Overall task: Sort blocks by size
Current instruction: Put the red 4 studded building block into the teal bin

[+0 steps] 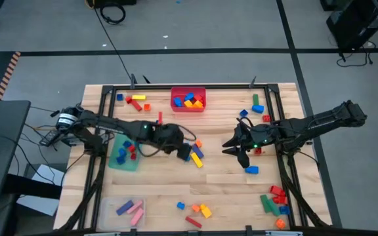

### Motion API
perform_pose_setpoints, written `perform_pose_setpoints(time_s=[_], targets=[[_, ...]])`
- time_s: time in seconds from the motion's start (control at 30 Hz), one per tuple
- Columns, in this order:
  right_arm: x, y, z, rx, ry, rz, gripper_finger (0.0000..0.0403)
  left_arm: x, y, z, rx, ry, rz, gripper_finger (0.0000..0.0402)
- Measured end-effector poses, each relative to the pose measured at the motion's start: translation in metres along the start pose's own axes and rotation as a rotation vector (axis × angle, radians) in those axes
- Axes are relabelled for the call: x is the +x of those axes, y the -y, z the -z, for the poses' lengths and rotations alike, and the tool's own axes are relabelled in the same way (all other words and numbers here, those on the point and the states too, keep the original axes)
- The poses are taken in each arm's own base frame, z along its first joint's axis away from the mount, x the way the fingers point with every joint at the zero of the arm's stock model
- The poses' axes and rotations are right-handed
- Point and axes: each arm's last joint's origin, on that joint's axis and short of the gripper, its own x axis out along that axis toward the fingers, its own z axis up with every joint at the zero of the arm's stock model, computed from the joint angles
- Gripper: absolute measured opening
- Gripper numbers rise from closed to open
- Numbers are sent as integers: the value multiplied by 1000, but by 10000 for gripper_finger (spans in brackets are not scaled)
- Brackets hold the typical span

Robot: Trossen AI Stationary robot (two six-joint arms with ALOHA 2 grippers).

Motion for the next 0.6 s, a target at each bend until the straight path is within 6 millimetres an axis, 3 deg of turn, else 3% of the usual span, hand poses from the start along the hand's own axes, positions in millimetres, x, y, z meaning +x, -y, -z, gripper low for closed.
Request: perform_pose_setpoints(time_s=[0.13, 0.27, 0.43, 0.6], targets=[[0, 1, 0, 1, 7, 11, 143, -3, -12, -28, -58, 33, -52, 318], [0, 2, -2, 3, 41, 56, 142, -18, -37, -68, -57, 44, -153, 318], [0, 5, -7, 45, 92, 86, 141, -59, -78, -125, -54, 75, -276, 318], [0, 13, -15, 99, 152, 122, 138, -104, -139, -175, -143, 70, -426, 318]])
